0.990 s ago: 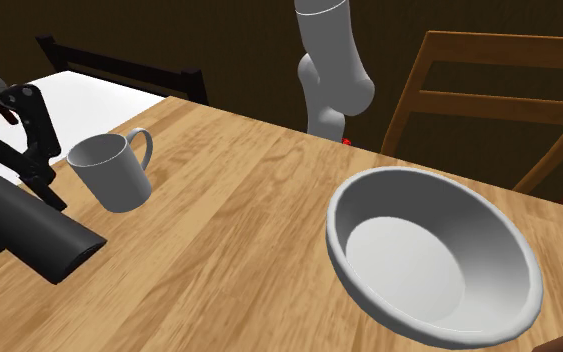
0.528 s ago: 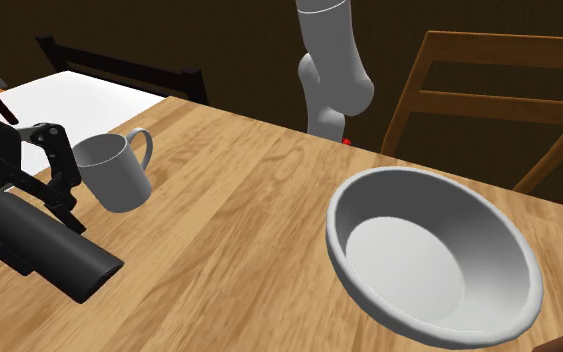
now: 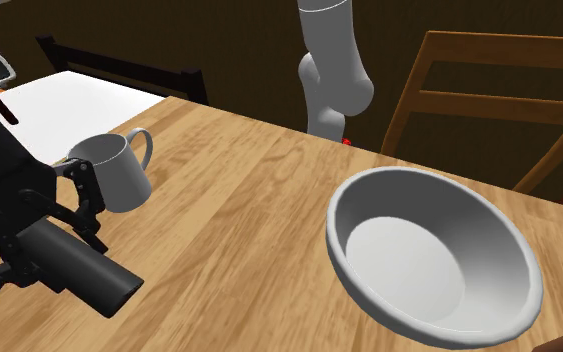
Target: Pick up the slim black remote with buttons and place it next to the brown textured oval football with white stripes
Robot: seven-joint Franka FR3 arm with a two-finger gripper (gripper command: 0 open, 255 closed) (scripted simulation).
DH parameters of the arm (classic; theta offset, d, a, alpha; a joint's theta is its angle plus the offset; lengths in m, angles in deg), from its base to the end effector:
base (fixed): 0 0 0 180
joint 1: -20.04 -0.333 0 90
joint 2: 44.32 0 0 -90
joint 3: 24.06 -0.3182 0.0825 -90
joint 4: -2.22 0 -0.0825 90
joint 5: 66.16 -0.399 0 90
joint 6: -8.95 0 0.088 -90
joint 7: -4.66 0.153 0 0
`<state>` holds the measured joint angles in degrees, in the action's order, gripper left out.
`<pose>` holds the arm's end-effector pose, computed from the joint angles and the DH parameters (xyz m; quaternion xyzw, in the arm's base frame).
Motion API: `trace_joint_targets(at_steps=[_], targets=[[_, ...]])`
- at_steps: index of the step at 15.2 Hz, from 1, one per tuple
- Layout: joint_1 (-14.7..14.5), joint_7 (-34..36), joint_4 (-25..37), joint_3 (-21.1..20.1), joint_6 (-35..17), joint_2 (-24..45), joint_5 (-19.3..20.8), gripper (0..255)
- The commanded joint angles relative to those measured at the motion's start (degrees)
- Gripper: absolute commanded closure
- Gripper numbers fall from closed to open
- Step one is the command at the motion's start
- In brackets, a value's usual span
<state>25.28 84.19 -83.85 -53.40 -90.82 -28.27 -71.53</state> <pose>0.6022 0.2495 0.4799 -0.8719 0.4763 0.0913 0.0681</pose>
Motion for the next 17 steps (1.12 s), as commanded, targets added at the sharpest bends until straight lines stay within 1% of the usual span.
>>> trace_joint_targets(at_steps=[1, 10, 17], targets=[[0.06, -0.24, -1.71, 0.02, -1.66, -0.08, -0.06, 255], [0.21, -1.24, -7.87, 0.23, -8.24, 0.50, 0.01, 255], [0.21, -1.24, -7.87, 0.23, -8.24, 0.50, 0.01, 255]])
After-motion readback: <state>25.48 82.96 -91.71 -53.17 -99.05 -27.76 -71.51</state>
